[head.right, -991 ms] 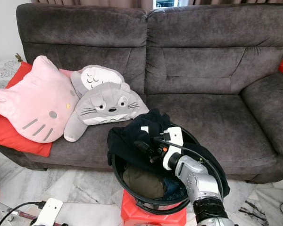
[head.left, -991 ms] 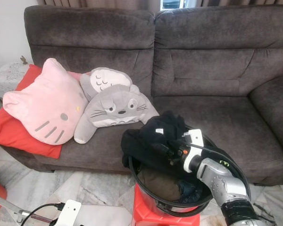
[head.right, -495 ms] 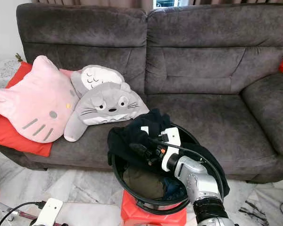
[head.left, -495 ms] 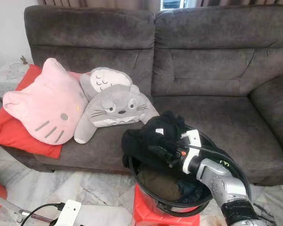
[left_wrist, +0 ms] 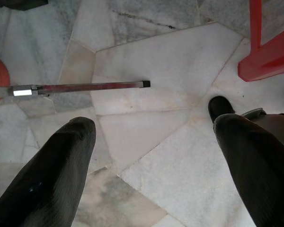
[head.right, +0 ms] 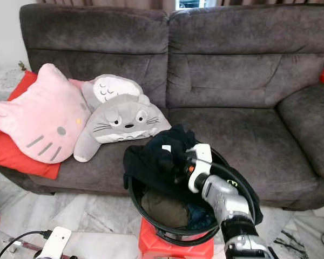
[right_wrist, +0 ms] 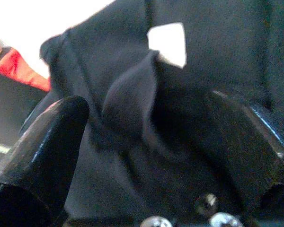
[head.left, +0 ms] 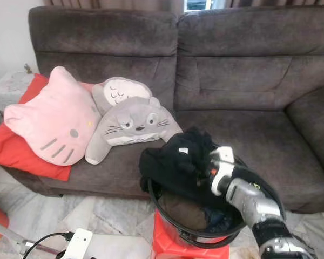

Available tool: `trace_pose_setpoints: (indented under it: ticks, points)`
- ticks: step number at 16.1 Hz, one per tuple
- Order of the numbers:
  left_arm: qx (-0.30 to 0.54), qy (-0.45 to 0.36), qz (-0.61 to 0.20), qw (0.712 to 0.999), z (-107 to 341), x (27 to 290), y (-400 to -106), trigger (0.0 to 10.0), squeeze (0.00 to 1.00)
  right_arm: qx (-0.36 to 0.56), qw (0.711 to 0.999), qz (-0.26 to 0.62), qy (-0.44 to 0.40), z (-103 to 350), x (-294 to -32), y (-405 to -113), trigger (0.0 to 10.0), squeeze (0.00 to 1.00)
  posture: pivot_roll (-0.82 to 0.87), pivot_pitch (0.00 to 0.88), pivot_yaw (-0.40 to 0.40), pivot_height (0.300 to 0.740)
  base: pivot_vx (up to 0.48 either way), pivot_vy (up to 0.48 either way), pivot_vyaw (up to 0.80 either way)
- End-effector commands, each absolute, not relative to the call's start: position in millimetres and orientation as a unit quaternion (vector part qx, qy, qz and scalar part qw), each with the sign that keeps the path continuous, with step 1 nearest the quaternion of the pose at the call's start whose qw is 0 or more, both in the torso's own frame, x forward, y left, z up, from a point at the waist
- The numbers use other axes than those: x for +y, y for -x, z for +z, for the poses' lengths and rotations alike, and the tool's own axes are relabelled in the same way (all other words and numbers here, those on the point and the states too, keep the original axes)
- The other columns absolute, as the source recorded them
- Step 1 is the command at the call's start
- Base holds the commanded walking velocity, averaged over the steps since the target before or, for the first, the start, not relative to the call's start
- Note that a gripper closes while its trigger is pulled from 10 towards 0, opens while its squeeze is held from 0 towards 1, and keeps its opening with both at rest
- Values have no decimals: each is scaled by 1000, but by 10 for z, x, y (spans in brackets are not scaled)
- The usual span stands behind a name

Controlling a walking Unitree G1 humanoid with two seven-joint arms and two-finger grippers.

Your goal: Hang hanger

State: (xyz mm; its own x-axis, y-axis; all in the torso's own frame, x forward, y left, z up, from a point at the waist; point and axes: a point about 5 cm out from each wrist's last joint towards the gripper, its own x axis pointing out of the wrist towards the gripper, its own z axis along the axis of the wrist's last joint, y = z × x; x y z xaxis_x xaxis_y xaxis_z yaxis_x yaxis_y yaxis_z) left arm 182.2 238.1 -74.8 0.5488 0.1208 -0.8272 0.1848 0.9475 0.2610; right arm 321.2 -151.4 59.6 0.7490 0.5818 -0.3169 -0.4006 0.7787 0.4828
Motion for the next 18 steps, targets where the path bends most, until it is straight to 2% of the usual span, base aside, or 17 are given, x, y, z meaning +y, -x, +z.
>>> trace_pose_setpoints:
  ticks: [1,10,18]
  points:
    - [481,-171,-22,860,-755,2411,-1791,10000,0,227,914,271,-199,603,-1476,-3226,10000,0,-117,0,51,740,0,0,0]
    - [481,-169,-22,860,-760,2401,-1787,10000,0,200,890,348,-216,730,-1320,-3301,10000,0,-108,0,42,740,0,0,0]
    - [481,-170,-23,860,-761,2404,-1782,10000,0,223,894,326,-213,631,-1354,-3310,10000,0,-105,0,42,740,0,0,0]
